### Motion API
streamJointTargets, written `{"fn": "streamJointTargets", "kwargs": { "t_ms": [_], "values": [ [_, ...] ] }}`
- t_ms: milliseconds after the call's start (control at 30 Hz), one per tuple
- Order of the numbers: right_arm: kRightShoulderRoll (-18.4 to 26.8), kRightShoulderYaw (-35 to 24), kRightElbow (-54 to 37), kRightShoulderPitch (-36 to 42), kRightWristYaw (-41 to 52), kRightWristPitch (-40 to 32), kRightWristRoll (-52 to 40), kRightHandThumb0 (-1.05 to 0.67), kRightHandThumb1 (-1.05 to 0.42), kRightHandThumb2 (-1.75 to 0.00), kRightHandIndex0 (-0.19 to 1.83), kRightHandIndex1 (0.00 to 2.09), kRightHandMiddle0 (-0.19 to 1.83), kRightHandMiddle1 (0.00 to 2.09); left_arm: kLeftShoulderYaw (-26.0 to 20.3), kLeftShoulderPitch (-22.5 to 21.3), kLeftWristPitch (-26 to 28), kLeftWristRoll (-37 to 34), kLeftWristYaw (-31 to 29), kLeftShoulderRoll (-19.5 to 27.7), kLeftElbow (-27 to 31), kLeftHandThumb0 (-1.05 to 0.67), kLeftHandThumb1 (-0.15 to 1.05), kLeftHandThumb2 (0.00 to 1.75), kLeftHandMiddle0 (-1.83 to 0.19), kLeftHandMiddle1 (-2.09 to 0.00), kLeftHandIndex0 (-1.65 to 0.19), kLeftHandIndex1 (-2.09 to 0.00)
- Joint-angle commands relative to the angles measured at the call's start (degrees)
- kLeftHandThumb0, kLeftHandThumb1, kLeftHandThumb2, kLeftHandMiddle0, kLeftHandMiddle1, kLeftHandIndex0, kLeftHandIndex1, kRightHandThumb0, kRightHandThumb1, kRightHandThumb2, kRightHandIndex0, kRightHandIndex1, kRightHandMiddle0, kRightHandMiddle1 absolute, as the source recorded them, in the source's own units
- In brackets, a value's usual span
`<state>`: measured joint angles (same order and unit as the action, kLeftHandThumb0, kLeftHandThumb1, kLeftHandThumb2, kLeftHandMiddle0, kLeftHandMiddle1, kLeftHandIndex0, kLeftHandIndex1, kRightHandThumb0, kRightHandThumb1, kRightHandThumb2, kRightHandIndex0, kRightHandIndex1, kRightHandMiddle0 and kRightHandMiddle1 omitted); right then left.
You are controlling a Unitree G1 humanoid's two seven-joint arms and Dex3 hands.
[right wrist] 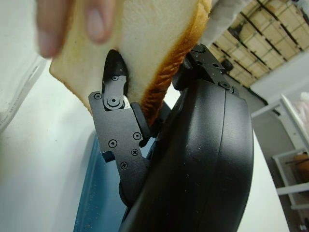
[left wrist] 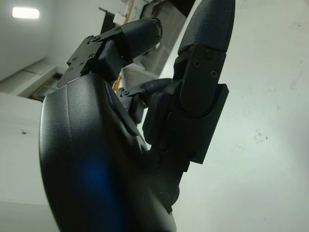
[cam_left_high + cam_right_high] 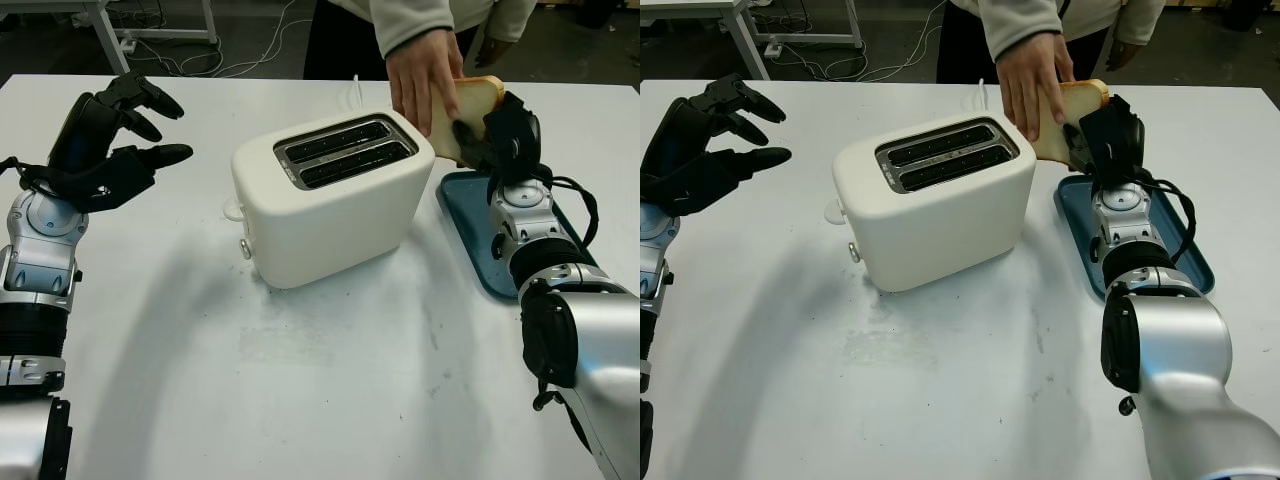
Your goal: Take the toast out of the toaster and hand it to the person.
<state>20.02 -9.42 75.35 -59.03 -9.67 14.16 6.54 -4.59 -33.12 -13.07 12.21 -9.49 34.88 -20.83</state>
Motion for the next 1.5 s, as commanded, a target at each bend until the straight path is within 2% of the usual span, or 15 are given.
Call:
{"fn": "streamJointTargets", "kwargs": {
  "t_ms": [0,600,733,767,800,833,867,900,1000,1233,1367,1467],
  "values": [
    [-0.09,-0.08,0.27,-0.8,0.01,-0.34,-0.24,-0.25,-0.92,-0.4,0.87,1.75,0.58,1.75,0.16,0.69,0.41,0.38,0.25,-0.03,0.53,-0.85,0.91,0.01,-0.42,-1.35,-0.35,-1.24],
    [-0.2,0.3,0.09,-0.48,-0.52,1.11,-0.01,-0.25,-0.92,-0.4,0.86,1.75,0.57,1.75,-0.03,0.71,0.77,-0.13,0.17,-0.34,0.61,-0.88,0.91,0.01,-0.42,-1.35,-0.35,-1.24],
    [0.07,1.76,-0.07,-0.3,-1.31,1.52,1.63,-0.34,-0.92,-0.32,0.77,1.75,0.54,1.75,0.12,0.53,0.16,-0.05,0.19,-0.27,0.13,-0.87,0.91,0.01,-0.42,-1.36,-0.35,-1.24],
    [0.51,2.47,-0.14,-0.33,1.07,1.41,2.12,-0.46,-0.92,-0.25,0.6,1.36,0.48,1.29,0.17,0.46,0.06,-0.09,0.07,-0.24,0.01,-0.87,0.91,0.01,-0.42,-1.36,-0.35,-1.24],
    [1.24,3.83,-0.24,-0.59,4.71,0.74,3.05,-0.5,-0.92,-0.25,0.51,1.01,0.46,0.88,0.18,0.39,0.0,-0.22,-0.06,-0.29,-0.06,-0.87,0.91,0.01,-0.42,-1.36,-0.35,-1.24],
    [1.89,4.87,-0.39,-0.83,8.52,0.19,3.53,-0.56,-0.92,-0.29,0.35,0.65,0.34,0.52,0.22,0.32,0.08,-0.27,-0.14,-0.34,-0.07,-0.87,0.92,0.01,-0.41,-1.36,-0.35,-1.24],
    [2.37,5.79,-0.55,-1.01,11.08,-0.24,4.04,-0.65,-0.92,-0.3,0.15,0.32,0.18,0.22,0.25,0.27,0.13,-0.3,-0.18,-0.39,-0.1,-0.87,0.92,0.01,-0.41,-1.37,-0.35,-1.25],
    [2.76,6.76,-0.77,-1.05,12.27,-0.22,4.8,-0.67,-0.92,-0.29,0.08,0.18,0.1,0.11,0.3,0.25,0.28,-0.24,-0.19,-0.41,-0.05,-0.88,0.92,0.01,-0.41,-1.37,-0.34,-1.25],
    [3.1,7.97,-1.65,-0.77,12.03,0.54,5.52,-0.72,-0.92,-0.28,0.01,0.02,0.01,0.01,0.35,0.23,-0.42,-0.1,0.19,-0.54,-0.4,-0.88,0.92,0.01,-0.41,-1.38,-0.34,-1.26],
    [2.99,6.14,-5.3,0.83,7.52,0.84,3.57,-0.62,-0.92,-0.28,0.0,0.0,0.0,0.0,0.24,0.63,0.81,0.05,-0.15,-0.21,0.69,-0.89,0.91,0.02,-0.41,-1.36,-0.34,-1.25],
    [4.15,6.5,-11.04,3.83,5.88,1.84,3.82,-0.73,-0.92,-0.34,0.01,0.01,0.0,0.0,0.2,0.83,-0.17,0.25,0.14,-0.01,0.74,-0.89,0.92,0.02,-0.41,-1.37,-0.34,-1.25],
    [4.33,5.07,-18.14,8.55,8.2,3.08,1.31,-0.64,-0.92,-0.33,0.01,0.0,0.0,0.0,0.16,1.18,0.26,0.09,0.26,-0.41,1.47,-0.89,0.92,0.02,-0.41,-1.37,-0.34,-1.26]
  ]
}}
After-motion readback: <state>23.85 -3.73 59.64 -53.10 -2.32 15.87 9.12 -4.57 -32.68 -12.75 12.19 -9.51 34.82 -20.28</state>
